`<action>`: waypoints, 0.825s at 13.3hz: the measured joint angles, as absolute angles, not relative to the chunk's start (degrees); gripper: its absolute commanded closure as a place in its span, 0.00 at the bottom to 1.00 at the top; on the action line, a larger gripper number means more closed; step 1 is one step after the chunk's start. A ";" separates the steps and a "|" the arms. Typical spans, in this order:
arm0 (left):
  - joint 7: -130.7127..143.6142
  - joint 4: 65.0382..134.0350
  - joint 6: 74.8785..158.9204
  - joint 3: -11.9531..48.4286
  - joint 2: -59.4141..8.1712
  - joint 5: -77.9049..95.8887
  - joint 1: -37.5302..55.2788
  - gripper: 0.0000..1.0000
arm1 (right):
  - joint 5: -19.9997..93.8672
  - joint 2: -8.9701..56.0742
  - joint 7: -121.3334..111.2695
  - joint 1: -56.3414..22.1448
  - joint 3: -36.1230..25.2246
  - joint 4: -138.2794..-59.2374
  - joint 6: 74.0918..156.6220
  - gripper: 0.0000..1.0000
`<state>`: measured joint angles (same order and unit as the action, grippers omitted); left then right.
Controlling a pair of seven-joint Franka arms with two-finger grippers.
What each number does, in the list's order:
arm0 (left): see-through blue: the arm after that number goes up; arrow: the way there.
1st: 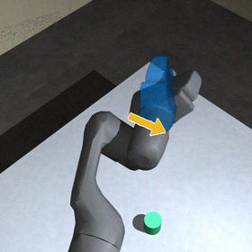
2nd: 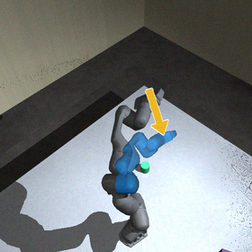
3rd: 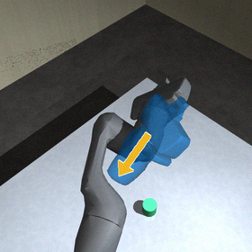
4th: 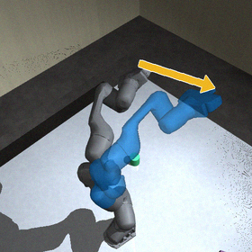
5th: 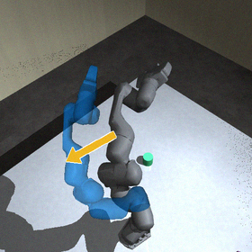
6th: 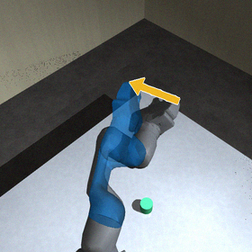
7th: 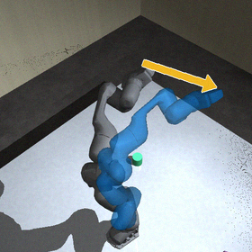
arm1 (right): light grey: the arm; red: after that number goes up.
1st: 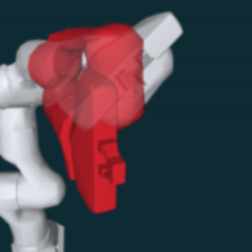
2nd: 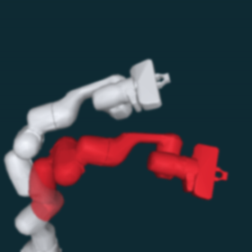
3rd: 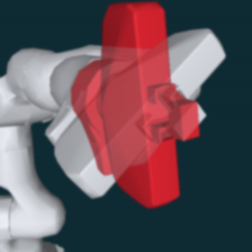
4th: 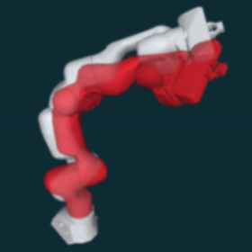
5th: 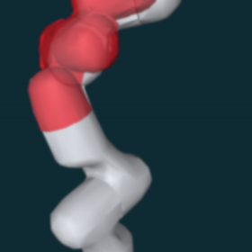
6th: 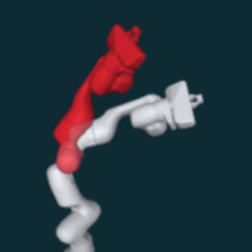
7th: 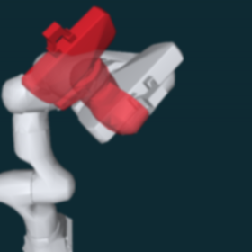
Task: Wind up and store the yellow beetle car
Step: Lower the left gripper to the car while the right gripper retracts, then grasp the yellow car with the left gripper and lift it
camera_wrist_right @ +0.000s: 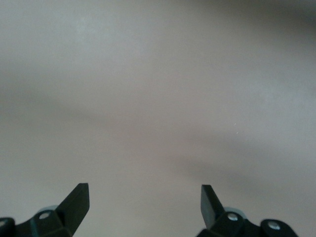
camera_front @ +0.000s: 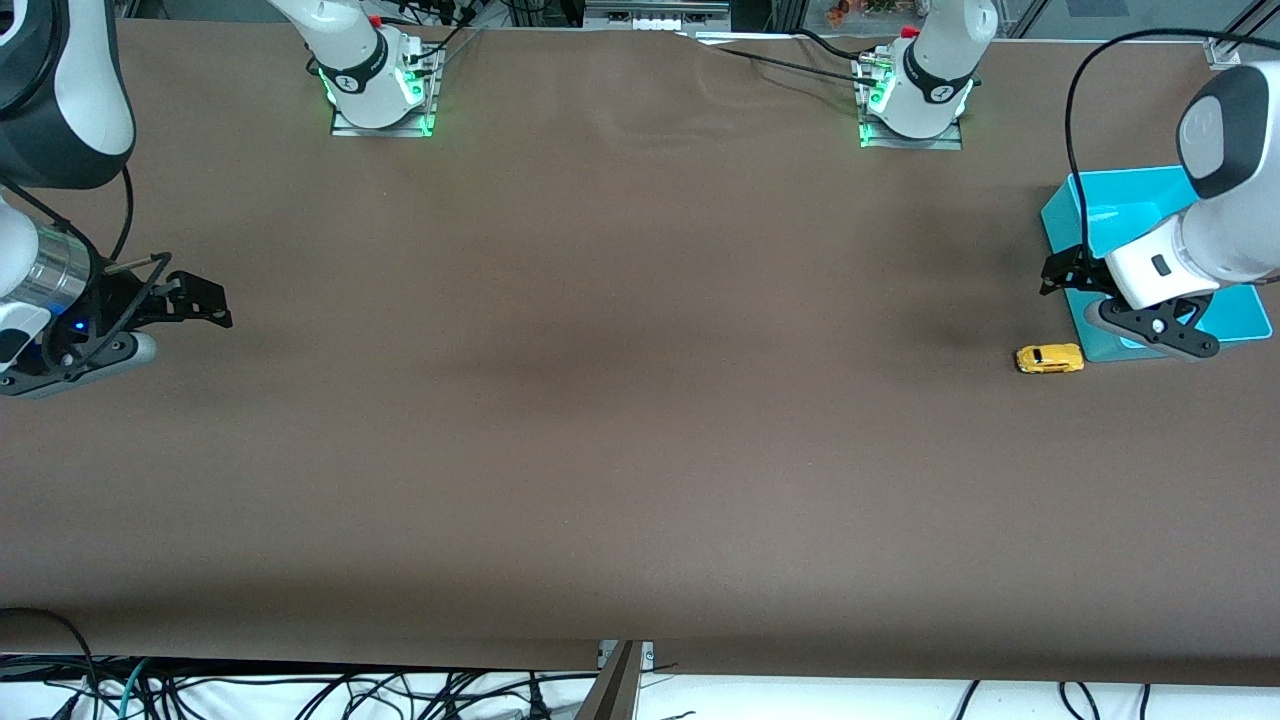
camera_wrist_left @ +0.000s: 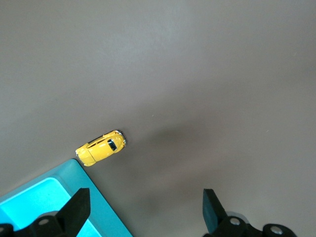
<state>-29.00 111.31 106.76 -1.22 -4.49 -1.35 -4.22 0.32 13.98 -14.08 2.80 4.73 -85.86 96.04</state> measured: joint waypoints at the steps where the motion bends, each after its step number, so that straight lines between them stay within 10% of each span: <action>1: -32.25 112.30 107.53 -1.28 -5.42 -1.38 -4.82 0.00 | 0.32 13.75 -11.61 2.79 5.19 -85.85 95.44 0.00; 11: -75.34 127.12 132.60 -2.36 -11.96 -4.82 -9.02 0.00 | 0.19 13.08 -8.69 3.30 3.60 -83.09 91.06 0.00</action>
